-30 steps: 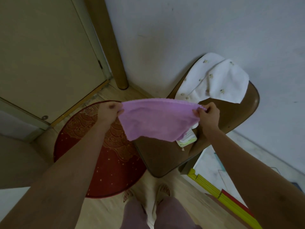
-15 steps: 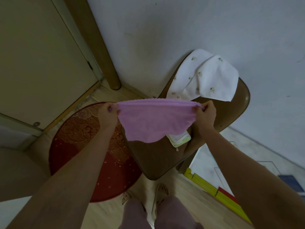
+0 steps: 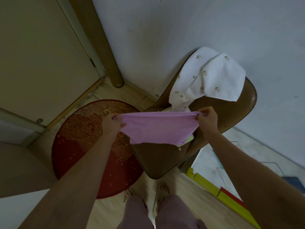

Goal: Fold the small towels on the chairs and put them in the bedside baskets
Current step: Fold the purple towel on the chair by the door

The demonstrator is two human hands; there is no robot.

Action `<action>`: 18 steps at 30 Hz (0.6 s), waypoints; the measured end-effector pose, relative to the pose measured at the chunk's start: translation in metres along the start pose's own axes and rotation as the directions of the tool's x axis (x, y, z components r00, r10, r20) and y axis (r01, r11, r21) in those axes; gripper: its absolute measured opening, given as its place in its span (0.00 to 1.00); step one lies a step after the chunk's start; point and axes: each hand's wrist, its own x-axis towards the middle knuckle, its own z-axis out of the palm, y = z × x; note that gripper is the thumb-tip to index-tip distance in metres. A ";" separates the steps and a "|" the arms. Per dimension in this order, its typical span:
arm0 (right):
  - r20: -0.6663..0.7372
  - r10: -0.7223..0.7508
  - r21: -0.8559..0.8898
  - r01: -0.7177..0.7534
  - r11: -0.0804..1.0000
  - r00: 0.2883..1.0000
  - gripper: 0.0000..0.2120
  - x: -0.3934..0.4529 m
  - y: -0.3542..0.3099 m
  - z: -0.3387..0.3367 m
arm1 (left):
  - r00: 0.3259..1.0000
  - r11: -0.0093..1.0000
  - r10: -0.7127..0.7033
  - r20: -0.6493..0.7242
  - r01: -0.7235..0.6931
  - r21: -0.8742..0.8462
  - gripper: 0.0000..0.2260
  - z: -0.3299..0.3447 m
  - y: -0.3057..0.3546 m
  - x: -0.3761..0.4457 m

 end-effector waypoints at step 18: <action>0.293 0.353 -0.442 -0.201 0.874 0.888 0.08 -0.013 0.018 0.000 | 0.868 0.891 -0.444 0.224 0.399 0.218 0.14 -0.026 -0.031 -0.020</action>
